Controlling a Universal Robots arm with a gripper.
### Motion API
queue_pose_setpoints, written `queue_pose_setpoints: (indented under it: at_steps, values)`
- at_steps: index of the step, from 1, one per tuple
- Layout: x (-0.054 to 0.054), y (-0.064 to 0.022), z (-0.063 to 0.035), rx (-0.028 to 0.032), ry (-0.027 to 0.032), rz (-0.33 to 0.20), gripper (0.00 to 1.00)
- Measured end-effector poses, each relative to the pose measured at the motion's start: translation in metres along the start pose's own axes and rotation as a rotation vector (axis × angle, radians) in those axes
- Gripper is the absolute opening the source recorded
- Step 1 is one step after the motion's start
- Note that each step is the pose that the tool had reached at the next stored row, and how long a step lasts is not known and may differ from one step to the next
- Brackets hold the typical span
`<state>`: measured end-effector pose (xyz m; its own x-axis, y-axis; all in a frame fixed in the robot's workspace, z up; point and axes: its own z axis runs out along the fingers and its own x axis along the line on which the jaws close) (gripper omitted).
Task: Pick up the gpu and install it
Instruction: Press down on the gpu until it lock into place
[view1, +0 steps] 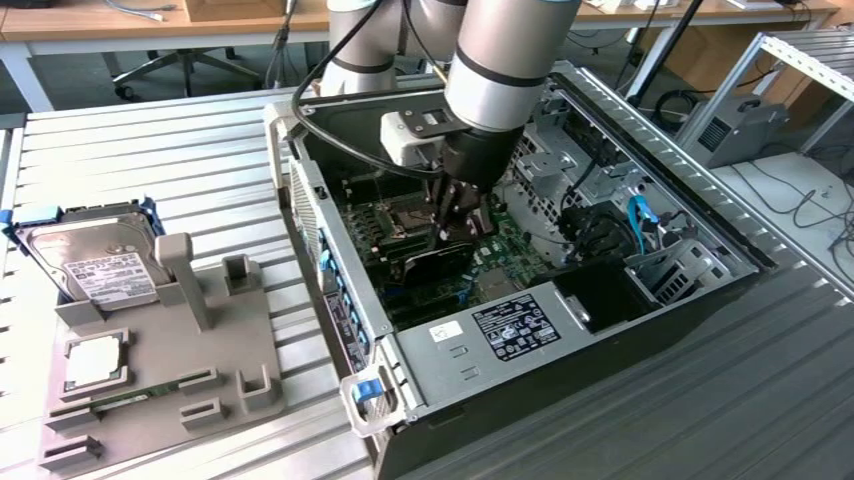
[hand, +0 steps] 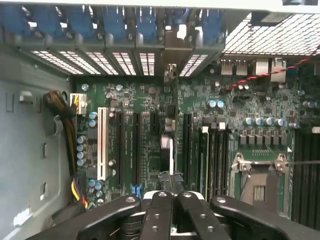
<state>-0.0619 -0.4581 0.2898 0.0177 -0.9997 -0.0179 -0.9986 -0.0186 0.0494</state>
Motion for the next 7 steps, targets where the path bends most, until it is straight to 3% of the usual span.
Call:
queue_pose_setpoints:
  at_steps: [7]
  values:
    - [0.0000,-0.0001,0.0000,0.0000,0.0000,0.000,0.11]
